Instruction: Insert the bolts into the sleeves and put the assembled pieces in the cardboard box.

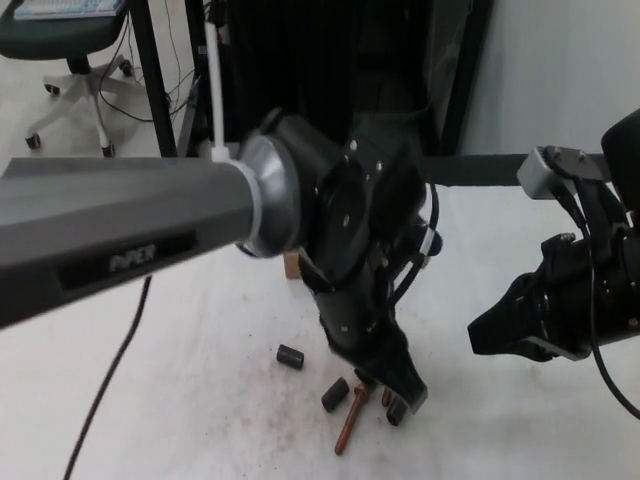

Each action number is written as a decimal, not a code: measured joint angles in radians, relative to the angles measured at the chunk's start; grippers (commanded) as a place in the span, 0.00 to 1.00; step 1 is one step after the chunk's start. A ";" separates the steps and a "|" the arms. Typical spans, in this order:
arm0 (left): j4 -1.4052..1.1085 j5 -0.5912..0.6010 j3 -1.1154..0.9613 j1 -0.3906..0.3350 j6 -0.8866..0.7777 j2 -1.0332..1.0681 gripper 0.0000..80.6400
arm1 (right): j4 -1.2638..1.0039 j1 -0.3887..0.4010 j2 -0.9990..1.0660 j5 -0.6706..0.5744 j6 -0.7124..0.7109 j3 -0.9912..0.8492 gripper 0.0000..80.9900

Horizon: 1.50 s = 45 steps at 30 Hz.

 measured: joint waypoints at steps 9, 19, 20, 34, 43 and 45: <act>0.055 0.006 0.000 0.000 -0.179 0.075 0.50 | 0.002 -0.074 0.000 0.046 0.024 0.000 0.01; 0.049 0.009 0.000 0.000 -0.185 0.147 0.50 | 0.002 -0.214 -0.062 0.059 0.030 0.000 0.01; 0.046 0.009 0.000 0.000 -0.185 0.150 0.50 | 0.002 -0.216 -0.066 0.059 0.030 0.000 0.01; 0.024 0.002 0.000 0.025 -0.185 0.172 0.50 | 0.025 -0.218 -0.069 0.058 0.030 0.000 0.01; -0.039 0.002 0.000 0.047 -0.185 0.176 0.50 | 0.035 -0.218 -0.069 0.058 0.030 0.000 0.01; -0.037 0.011 0.000 0.048 -0.185 0.183 0.50 | 0.035 -0.218 -0.069 0.058 0.030 0.000 0.01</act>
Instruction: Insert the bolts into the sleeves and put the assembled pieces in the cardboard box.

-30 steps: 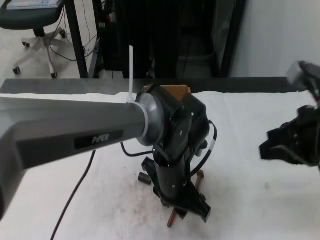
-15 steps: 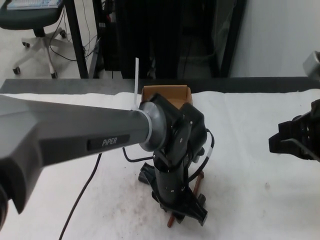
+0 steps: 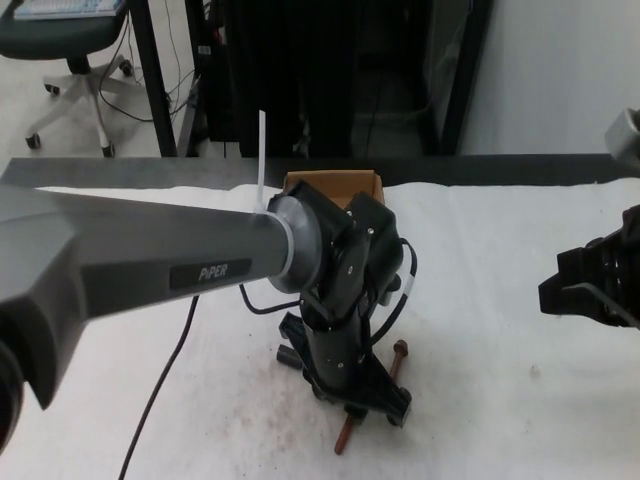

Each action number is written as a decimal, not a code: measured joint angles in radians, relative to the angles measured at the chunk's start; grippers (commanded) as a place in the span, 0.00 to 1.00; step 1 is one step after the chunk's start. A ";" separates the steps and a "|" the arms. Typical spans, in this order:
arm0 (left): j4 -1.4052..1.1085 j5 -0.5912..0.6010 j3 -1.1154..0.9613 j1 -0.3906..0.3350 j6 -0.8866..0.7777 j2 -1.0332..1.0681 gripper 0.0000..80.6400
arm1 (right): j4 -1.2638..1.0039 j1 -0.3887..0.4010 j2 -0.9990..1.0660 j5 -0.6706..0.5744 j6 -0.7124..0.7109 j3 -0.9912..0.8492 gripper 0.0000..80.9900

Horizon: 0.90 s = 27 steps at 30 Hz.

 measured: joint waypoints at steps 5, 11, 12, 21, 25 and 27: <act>0.007 0.022 -0.004 0.002 0.000 0.006 0.50 | 0.000 0.000 0.000 0.000 0.000 0.000 0.01; 0.004 0.022 -0.004 0.002 0.000 0.006 0.39 | 0.000 0.000 0.000 0.000 0.000 0.000 0.01; 0.001 0.022 -0.004 0.002 0.000 0.006 0.33 | 0.000 0.000 0.000 0.000 0.000 0.000 0.01; 0.000 0.046 -0.004 0.009 0.011 0.008 0.00 | 0.000 0.000 0.000 0.000 0.000 0.000 0.01; 0.000 0.102 -0.007 0.009 0.019 0.008 0.00 | 0.000 0.000 0.000 0.000 0.000 0.000 0.01; 0.000 0.115 -0.011 0.009 0.019 0.006 0.00 | 0.000 0.000 0.000 0.000 0.000 0.000 0.01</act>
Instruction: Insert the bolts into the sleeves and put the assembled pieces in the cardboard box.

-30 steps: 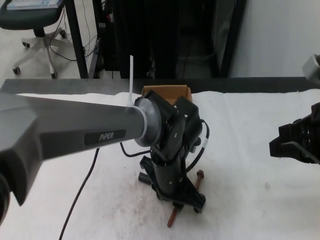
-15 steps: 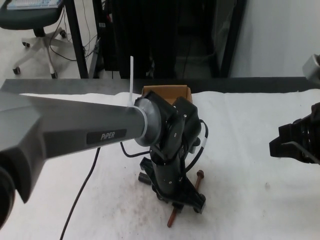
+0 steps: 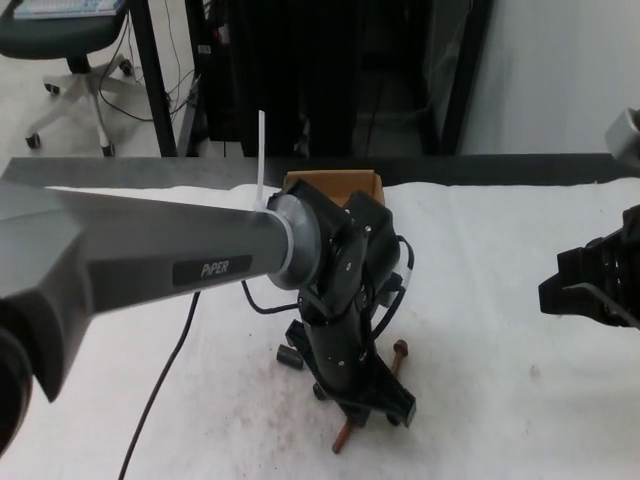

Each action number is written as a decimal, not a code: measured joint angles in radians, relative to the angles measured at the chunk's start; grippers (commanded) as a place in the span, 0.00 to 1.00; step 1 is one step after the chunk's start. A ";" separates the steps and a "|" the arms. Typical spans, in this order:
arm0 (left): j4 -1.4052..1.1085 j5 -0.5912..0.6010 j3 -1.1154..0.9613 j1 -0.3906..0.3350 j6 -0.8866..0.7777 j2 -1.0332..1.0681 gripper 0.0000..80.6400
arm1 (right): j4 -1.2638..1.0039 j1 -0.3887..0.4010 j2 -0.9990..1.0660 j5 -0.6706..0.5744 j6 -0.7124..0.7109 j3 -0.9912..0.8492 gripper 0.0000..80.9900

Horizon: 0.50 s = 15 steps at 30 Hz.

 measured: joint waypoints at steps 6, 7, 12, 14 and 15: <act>0.006 -0.014 -0.022 0.012 0.025 -0.116 0.00 | 0.000 0.000 0.000 0.000 0.000 0.000 0.01; 0.006 -0.031 -0.026 0.021 0.033 -0.161 0.00 | 0.000 0.000 0.000 0.000 0.000 0.000 0.01; -0.017 -0.148 0.010 0.135 0.056 -0.533 0.00 | -0.005 0.000 0.000 -0.081 -0.058 0.000 0.01; -0.019 -0.169 0.069 0.180 0.055 -0.657 0.00 | -0.031 0.003 0.000 -0.162 -0.082 0.000 0.01; -0.019 -0.176 0.110 0.205 0.055 -0.720 0.00 | -0.078 0.017 0.000 -0.210 -0.098 0.000 0.01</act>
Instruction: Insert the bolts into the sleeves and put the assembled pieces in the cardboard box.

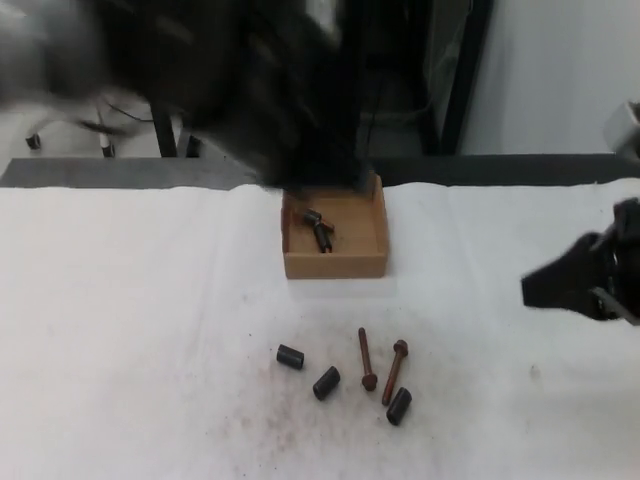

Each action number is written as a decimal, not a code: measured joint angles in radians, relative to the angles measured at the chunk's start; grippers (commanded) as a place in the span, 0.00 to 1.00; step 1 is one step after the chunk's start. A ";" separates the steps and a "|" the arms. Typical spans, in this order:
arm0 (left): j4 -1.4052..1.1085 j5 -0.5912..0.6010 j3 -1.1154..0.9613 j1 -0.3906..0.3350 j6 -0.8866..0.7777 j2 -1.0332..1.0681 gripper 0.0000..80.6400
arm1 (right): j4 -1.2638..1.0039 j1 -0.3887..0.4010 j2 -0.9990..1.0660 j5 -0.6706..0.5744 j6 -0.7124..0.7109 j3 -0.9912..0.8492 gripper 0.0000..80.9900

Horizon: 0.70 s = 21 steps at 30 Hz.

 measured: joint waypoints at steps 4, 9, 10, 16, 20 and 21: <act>0.000 -0.012 0.207 0.097 0.000 -0.238 0.00 | -0.206 0.071 0.011 -0.017 0.027 -0.004 0.01; -0.004 0.036 0.429 0.168 -0.039 -0.468 0.00 | -0.268 0.174 0.087 -0.004 0.022 -0.057 0.01; -0.010 0.054 0.471 0.177 -0.051 -0.521 0.00 | -0.265 0.206 0.121 0.012 0.016 -0.078 0.01; -0.044 0.130 0.667 0.196 -0.120 -0.707 0.00 | -0.132 0.376 0.395 0.132 -0.123 -0.321 0.07; -0.052 0.141 0.724 0.197 -0.136 -0.761 0.00 | -0.009 0.436 0.553 0.176 -0.234 -0.467 0.38; -0.051 0.142 0.727 0.196 -0.135 -0.762 0.00 | 0.032 0.452 0.605 0.188 -0.262 -0.517 0.47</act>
